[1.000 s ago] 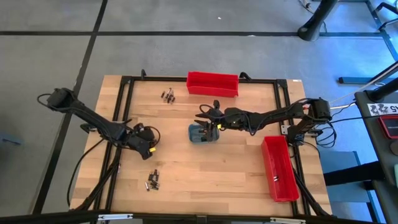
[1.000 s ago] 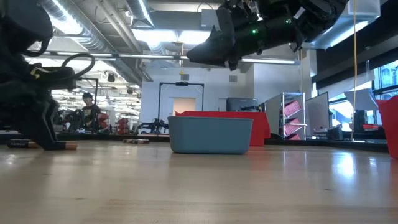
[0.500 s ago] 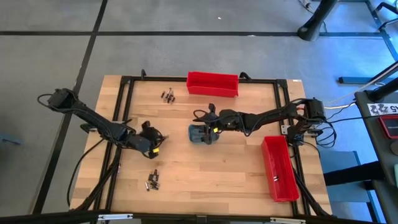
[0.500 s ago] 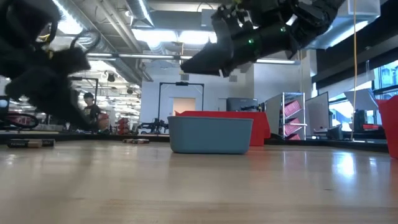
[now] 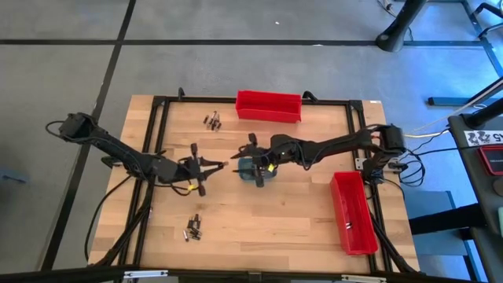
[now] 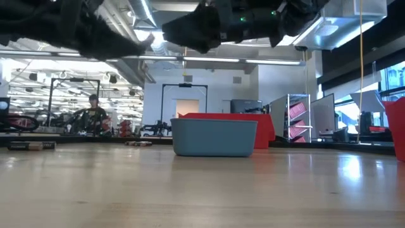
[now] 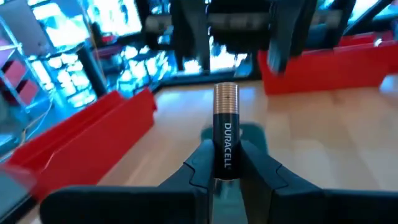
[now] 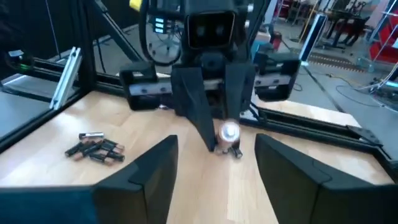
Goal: Sort batteries
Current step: Put the black battery into the top red bin
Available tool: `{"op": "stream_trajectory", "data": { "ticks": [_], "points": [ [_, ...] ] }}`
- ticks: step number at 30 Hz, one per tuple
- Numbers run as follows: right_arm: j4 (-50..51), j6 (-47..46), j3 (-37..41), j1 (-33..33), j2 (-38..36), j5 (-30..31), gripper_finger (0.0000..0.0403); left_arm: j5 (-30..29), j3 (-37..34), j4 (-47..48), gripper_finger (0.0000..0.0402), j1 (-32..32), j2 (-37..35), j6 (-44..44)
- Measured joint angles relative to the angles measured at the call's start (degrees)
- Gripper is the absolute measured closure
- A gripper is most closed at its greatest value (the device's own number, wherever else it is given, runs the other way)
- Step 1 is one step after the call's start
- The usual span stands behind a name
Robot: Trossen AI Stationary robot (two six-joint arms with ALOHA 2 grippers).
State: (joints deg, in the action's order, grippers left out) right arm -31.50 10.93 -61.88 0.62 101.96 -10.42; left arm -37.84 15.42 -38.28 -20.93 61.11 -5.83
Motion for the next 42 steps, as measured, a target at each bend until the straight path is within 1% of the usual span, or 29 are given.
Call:
{"op": "stream_trajectory", "data": {
  "ticks": [2, 4, 6, 10, 12, 14, 17, 19, 20, 26, 28, 30, 33, 35, 37, 39, 42],
  "points": [
    [-3.2, -0.1, -1.3, 0.1, 2.3, 1.5, 0.0185, 2.3, 0.1, -2.2, 0.0363, 0.0, -0.1, -0.9],
    [-5.4, -0.1, -2.2, 0.1, 4.2, 1.9, 0.0185, 3.1, 0.0, -2.9, 0.0363, -0.1, -0.1, -1.0],
    [-6.6, -0.1, -3.8, 0.2, 6.0, 0.4, 0.0185, 3.1, 0.0, -3.2, 0.0362, -0.1, -0.2, -0.9],
    [-6.2, -0.1, -6.1, 0.1, 7.3, -5.2, 0.0192, 3.3, 0.1, -2.9, 0.0361, 0.0, -0.1, -0.8],
    [-5.6, -0.1, -6.2, 0.1, 7.4, -7.5, 0.0211, 3.4, 0.1, -2.8, 0.0361, 0.0, -0.2, -1.0],
    [-5.5, -0.3, -6.2, 0.1, 7.4, -8.3, 0.0241, 3.6, 0.1, -2.3, 0.0361, -0.1, -0.1, -1.3],
    [-5.6, -0.5, -6.2, 0.2, 7.4, -8.2, 0.0302, 3.5, 0.1, -2.3, 0.0358, 0.0, -0.1, -1.1],
    [-5.5, -0.4, -6.2, 0.2, 7.4, -7.1, 0.0345, 3.5, 0.1, -2.2, 0.0358, -0.1, -0.1, -0.8],
    [-5.5, -0.3, -6.2, 0.2, 7.3, -6.5, 0.0360, 3.4, 0.1, -2.2, 0.0357, -0.1, -0.2, -0.6],
    [-5.1, -1.5, -6.2, 0.1, 7.3, -5.0, 0.0361, 3.1, 0.1, -1.7, 0.0356, 0.0, -0.2, -0.4],
    [-3.7, -1.7, -6.2, 0.1, 6.9, -2.5, 0.0359, 2.6, 0.1, -0.1, 0.0352, 0.0, -0.2, -0.4],
    [-0.4, -1.9, -6.2, 0.0, 5.4, 2.6, 0.0359, 1.6, 0.3, 1.7, 0.0340, 0.1, -0.2, 0.1],
    [10.2, -2.2, -8.3, 1.4, 0.7, 12.5, 0.0359, -2.4, 0.0, 7.4, 0.0306, 0.0, -0.2, 4.0],
    [17.6, -1.7, -10.8, 3.8, -2.4, 19.1, 0.0359, -4.1, 0.0, 10.3, 0.0283, 0.0, -0.1, 6.1],
    [25.7, -0.6, -13.6, 6.8, -4.1, 24.5, 0.0359, -5.5, 0.2, 11.1, 0.0265, 0.2, -0.3, 7.6],
    [34.7, -0.3, -17.1, 10.9, -4.4, 26.8, 0.0359, -5.6, 0.1, 12.9, 0.0252, 0.5, -0.1, 9.0],
    [47.7, -4.6, -23.4, 19.2, -3.8, 26.0, 0.0359, -5.6, 0.1, 12.4, 0.0241, 0.9, -0.2, 10.2]
  ]
}}
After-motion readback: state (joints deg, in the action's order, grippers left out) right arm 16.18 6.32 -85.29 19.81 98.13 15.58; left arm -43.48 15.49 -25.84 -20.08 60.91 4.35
